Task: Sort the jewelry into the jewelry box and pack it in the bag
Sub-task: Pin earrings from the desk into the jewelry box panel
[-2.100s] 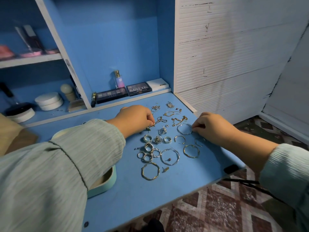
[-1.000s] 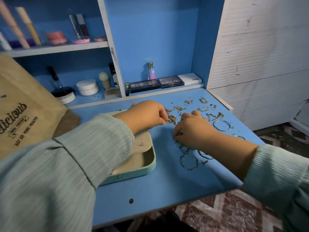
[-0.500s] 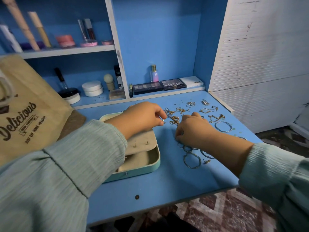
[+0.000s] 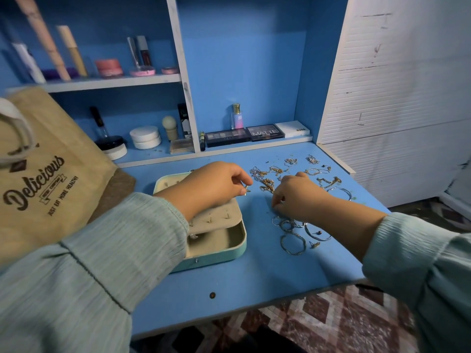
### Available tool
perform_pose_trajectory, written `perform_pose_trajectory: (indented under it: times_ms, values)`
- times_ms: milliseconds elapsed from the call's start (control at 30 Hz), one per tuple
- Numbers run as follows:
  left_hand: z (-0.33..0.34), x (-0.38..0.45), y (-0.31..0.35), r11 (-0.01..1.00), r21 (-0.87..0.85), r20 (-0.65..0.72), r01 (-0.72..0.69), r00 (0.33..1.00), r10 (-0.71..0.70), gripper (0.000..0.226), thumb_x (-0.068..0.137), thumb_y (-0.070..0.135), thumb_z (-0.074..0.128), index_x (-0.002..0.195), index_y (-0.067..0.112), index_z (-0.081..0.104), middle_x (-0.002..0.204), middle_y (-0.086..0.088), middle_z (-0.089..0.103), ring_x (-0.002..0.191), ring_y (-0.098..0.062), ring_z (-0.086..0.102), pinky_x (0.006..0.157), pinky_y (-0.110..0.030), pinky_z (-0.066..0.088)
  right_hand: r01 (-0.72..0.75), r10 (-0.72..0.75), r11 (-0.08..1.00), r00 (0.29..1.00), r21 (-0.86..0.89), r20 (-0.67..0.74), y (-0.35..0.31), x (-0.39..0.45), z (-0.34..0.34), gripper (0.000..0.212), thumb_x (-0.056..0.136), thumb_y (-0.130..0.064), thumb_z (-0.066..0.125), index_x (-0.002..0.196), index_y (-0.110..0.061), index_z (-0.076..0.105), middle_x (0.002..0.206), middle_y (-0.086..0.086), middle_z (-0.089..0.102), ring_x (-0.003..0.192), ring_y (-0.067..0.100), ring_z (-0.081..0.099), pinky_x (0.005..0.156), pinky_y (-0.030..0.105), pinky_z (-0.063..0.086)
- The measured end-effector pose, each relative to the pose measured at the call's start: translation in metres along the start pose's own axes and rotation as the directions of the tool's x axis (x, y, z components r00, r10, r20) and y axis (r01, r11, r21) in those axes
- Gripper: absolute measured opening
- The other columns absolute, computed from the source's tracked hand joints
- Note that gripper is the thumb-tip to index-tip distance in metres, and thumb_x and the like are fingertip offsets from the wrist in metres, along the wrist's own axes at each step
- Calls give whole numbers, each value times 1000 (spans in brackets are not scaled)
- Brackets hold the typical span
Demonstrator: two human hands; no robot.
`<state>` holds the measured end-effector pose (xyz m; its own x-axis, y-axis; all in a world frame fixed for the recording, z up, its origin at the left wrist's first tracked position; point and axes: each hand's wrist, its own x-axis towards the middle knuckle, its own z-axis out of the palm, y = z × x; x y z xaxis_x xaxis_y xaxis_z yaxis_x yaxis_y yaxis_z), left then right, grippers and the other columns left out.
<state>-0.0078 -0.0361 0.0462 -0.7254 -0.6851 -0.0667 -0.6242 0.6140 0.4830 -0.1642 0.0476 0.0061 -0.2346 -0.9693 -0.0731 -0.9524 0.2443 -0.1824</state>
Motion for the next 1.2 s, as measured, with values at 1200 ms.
perform_pose_trajectory:
  times_ms: [1200]
  values:
    - [1, -97, -36, 977, -213, -450, -34, 891, -67, 17, 87, 26, 63, 91, 42, 64, 84, 29, 58, 85, 6, 56, 74, -8, 40, -181, 106, 251, 982, 951, 159, -55, -19, -17, 14, 94, -17, 52, 92, -5, 59, 89, 11, 66, 72, 17, 65, 61, 22, 54]
